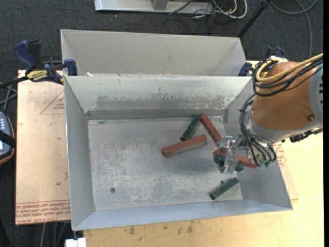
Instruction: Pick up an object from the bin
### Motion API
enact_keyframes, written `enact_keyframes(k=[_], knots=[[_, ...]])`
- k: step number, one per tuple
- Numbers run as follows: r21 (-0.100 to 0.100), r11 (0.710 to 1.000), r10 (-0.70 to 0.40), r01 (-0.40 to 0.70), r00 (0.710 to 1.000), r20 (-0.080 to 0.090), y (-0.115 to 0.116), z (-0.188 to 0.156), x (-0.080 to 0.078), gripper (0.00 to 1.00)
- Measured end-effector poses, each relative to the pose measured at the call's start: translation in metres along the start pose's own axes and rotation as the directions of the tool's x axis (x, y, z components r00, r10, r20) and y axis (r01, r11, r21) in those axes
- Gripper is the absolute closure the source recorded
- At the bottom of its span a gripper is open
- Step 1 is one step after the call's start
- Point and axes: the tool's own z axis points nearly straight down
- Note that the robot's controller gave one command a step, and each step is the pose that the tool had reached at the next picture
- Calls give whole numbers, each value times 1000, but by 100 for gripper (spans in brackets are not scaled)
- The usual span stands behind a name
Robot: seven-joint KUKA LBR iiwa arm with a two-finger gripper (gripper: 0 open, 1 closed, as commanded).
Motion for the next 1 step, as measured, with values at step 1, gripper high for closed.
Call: enact_keyframes(k=[1], knots=[[-2,998,-69,69,998,-6,-6,-17,0,100]])
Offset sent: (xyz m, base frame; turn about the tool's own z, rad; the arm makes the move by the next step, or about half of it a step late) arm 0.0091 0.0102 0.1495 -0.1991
